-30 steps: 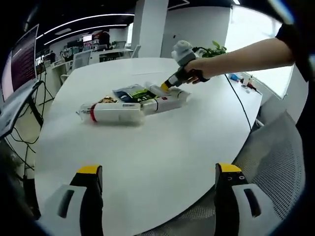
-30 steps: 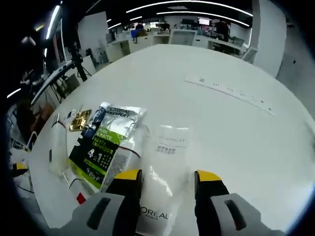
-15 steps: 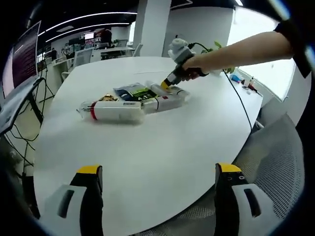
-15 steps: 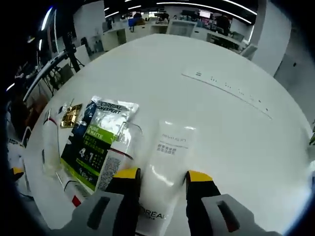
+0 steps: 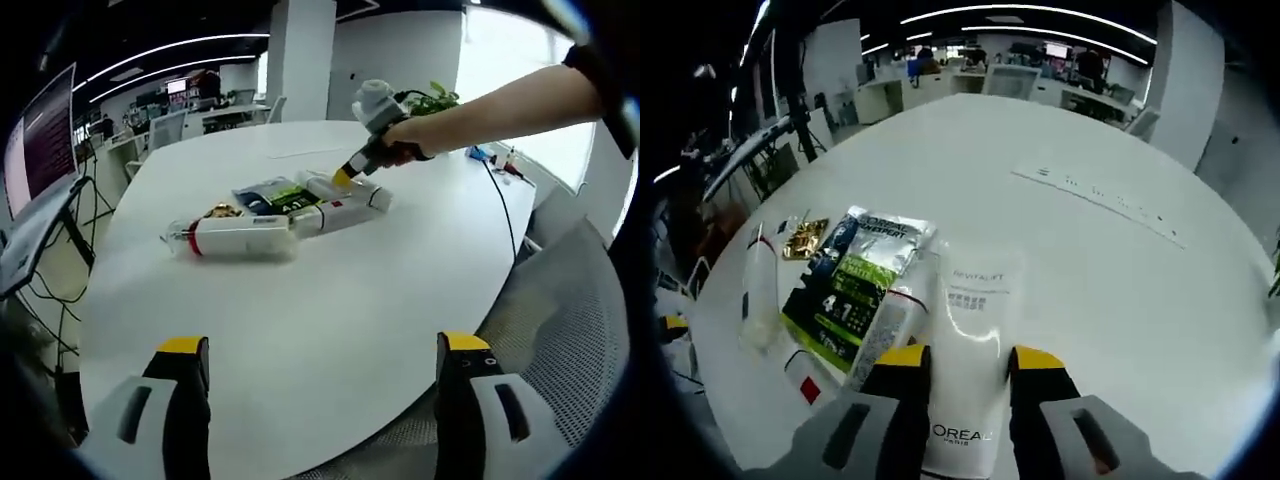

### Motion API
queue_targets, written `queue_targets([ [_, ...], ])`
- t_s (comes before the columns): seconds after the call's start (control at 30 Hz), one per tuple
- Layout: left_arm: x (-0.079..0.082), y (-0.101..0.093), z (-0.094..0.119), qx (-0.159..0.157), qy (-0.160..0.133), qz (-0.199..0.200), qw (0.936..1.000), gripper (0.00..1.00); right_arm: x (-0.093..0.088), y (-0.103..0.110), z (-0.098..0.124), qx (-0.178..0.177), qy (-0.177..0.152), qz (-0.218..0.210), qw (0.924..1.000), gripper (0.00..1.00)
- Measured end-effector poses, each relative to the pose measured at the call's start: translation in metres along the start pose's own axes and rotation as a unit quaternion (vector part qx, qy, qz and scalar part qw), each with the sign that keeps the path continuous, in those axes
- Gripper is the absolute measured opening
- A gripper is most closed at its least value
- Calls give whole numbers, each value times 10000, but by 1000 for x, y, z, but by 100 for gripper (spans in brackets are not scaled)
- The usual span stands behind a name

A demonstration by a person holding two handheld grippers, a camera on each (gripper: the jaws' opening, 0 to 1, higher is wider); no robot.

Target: Arrange the skincare products in the storage area until every visible bottle or jar stands upright without overlapping.

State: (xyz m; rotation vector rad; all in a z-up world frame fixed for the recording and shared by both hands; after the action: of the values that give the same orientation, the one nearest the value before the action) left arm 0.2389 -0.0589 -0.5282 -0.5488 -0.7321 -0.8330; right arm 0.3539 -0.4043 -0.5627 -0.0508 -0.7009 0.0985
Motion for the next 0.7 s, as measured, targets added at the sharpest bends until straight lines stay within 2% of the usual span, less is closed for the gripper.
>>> queue_targets([
  [0.17, 4, 0, 1, 44, -144, -6, 9999, 85, -7, 1, 30, -175, -510, -158, 9984, 21],
  [0.23, 4, 0, 1, 48, -156, -40, 9999, 85, -7, -2, 30, -214, -633, -212, 9975, 20],
  [0.27, 5, -1, 1, 30, -168, -63, 9998, 84, -7, 0, 36, -205, -750, -220, 9967, 20],
  [0.3, 7, -3, 3, 10, -193, -91, 9998, 83, -5, 5, 42, -35, -1019, -148, 9947, 21],
  [0.33, 11, -6, 4, -80, -269, -126, 9995, 82, -8, 8, 48, -42, -1046, -176, 9944, 21],
  [0.37, 19, -10, 6, -254, -509, -99, 9983, 80, -10, 10, 53, -67, -1006, -150, 9948, 21],
  [0.4, 23, -12, 7, -307, -632, -34, 9975, 80, -9, 11, 57, -61, -1185, 30, 9929, 21],
  [0.43, 31, -15, 12, -344, -765, 28, 9965, 81, -10, 12, 59, -71, -1196, 41, 9928, 21],
  [0.6, 40, -14, 17, -270, -778, 116, 9965, 82, -17, 21, 80, -75, -1397, -70, 9901, 20],
  [0.7, 53, -17, 22, -342, -937, 203, 9948, 81, -20, 31, 93, -29, -1579, -21, 9875, 21],
])
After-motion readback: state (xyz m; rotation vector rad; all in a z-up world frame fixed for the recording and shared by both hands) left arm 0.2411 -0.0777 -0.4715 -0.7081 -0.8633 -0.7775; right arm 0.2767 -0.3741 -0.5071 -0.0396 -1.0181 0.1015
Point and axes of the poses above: the point that each gripper's makers call its tool centre point, and the gripper's own axes: z roughly backward along the fingers, y roughly to its left, x roughly out of its top, the point moved 5 cm from there along z, roughly backward along the fingers, and after that the axes turned 5 degrees about z, right-handed, at the moved point
